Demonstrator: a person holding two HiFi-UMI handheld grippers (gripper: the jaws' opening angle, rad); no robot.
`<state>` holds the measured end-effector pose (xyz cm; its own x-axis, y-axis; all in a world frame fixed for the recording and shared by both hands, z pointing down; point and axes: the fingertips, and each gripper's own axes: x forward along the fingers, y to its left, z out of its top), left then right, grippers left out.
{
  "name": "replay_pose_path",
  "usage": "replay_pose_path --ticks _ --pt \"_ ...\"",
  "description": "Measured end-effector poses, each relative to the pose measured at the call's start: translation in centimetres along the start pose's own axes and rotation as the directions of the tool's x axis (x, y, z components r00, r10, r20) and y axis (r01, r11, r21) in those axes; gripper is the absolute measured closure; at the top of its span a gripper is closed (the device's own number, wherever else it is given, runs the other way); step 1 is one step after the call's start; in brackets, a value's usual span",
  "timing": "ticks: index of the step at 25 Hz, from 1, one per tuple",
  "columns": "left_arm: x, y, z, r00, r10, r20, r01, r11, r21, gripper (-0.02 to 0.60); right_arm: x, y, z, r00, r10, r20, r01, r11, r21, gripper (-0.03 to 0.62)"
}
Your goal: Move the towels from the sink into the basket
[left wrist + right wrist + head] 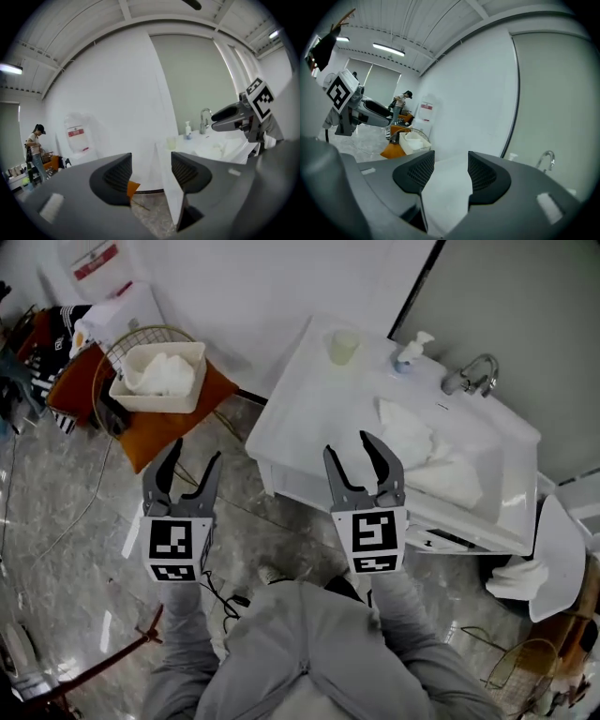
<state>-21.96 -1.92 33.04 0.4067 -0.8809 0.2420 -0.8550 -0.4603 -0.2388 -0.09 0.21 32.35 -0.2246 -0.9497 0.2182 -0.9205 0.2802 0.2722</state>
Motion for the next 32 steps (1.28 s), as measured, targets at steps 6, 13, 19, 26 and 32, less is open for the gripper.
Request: replay_pose_path --ticks 6,13,19,26,32 --pt "3.9 -9.9 4.1 0.996 -0.084 0.027 0.083 0.996 0.031 0.285 -5.9 -9.6 -4.4 0.995 -0.095 -0.026 0.096 0.995 0.041 0.388" --pt "6.5 -23.4 7.9 0.985 -0.166 0.042 0.163 0.985 0.063 0.286 -13.5 -19.6 -9.9 0.987 -0.150 -0.050 0.153 0.986 0.070 0.388" --pt "8.3 -33.0 10.6 0.969 -0.244 0.032 0.239 0.965 0.111 0.285 -18.6 -26.3 -14.4 0.976 -0.202 -0.084 0.210 0.972 0.109 0.388" --pt "11.1 -40.0 11.7 0.937 -0.348 -0.013 0.345 0.924 0.163 0.285 -22.5 -31.3 -18.7 0.947 -0.276 -0.164 0.299 0.943 0.143 0.388" --pt "15.0 -44.2 10.7 0.893 -0.443 -0.080 0.450 0.875 0.179 0.285 -23.3 -34.3 -22.2 0.913 -0.326 -0.244 0.363 0.923 0.128 0.388"
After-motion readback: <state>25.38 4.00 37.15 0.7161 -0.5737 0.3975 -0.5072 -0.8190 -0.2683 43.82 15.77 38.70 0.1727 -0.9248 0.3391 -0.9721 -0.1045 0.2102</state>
